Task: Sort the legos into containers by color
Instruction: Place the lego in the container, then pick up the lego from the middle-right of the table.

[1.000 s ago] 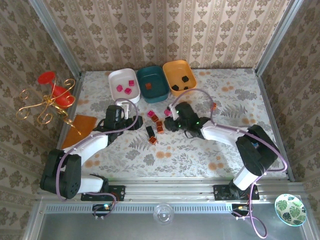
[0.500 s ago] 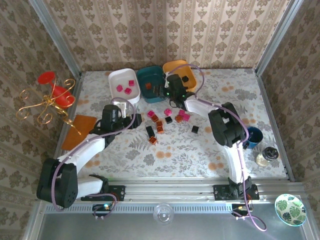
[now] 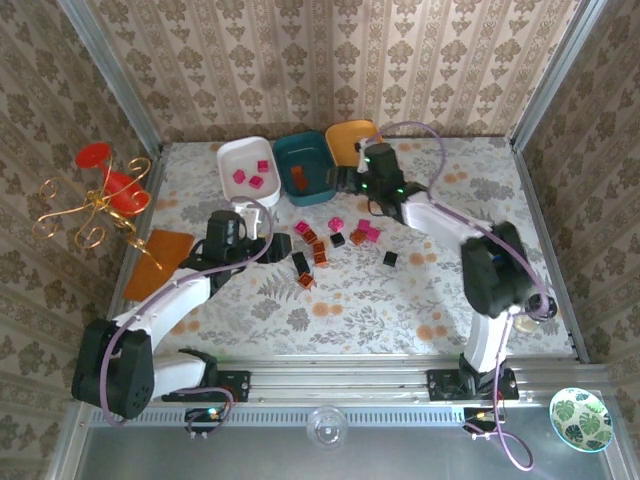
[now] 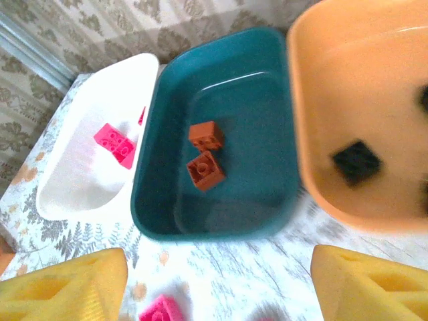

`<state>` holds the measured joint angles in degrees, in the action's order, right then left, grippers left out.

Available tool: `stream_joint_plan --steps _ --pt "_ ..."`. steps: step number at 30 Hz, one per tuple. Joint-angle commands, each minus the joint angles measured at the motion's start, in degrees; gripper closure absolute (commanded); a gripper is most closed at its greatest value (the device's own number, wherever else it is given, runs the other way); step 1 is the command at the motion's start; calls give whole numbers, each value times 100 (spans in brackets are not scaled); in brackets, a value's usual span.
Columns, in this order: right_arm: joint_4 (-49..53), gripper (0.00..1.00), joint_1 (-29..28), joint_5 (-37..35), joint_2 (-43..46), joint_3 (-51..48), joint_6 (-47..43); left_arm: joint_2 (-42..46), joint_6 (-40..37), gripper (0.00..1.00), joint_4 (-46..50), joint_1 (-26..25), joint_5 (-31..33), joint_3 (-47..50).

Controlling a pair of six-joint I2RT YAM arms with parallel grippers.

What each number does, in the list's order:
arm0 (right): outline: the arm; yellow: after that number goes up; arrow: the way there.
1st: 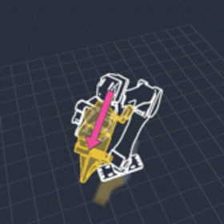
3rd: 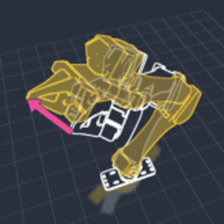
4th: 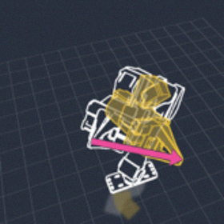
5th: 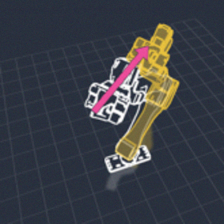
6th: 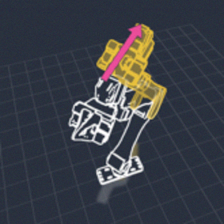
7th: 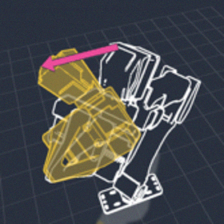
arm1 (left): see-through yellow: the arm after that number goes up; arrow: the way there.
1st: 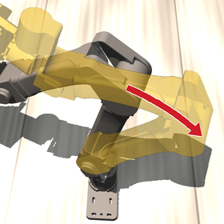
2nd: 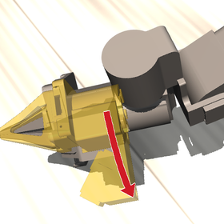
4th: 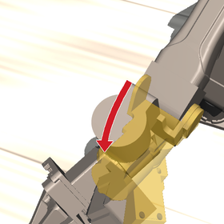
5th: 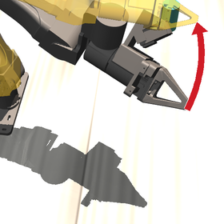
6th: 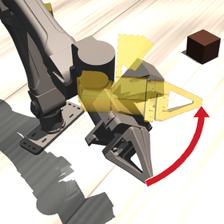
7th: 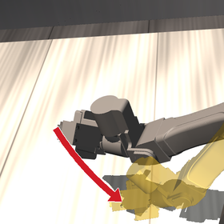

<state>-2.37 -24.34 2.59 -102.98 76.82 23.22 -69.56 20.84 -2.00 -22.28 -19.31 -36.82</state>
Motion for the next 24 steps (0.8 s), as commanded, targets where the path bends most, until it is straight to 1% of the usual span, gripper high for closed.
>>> stream_joint_plan --steps 1,4,6,10,12,13,14,19,24 --pt "668 24 274 -1104 897 -979 -348 -213 -1 18 -41 -137 -255 -352" --pt "1173 21 561 -2091 1447 -1656 -353 -444 35 19 -225 -231 -344 -472" --pt "1460 20 834 -2385 1544 -1837 -250 -549 71 19 -365 -283 -397 -518" --pt "1850 20 1371 -2023 1186 -1656 45 -705 65 19 -485 -356 -424 -572" --pt "1989 21 1506 -1935 850 -1409 128 -742 74 19 -566 -351 -424 -556" --pt "2040 21 1556 -1846 638 -1262 147 -758 78 20 -610 -356 -424 -533" --pt "2077 22 1584 -1803 466 -1138 172 -776 81 20 -633 -516 -424 -516" --pt "2448 27 1733 -1507 -537 -319 337 -837 89 20 -767 -576 -450 -417" --pt "2700 35 1809 -1446 -1091 246 488 -840 97 20 -859 -584 -479 -327"
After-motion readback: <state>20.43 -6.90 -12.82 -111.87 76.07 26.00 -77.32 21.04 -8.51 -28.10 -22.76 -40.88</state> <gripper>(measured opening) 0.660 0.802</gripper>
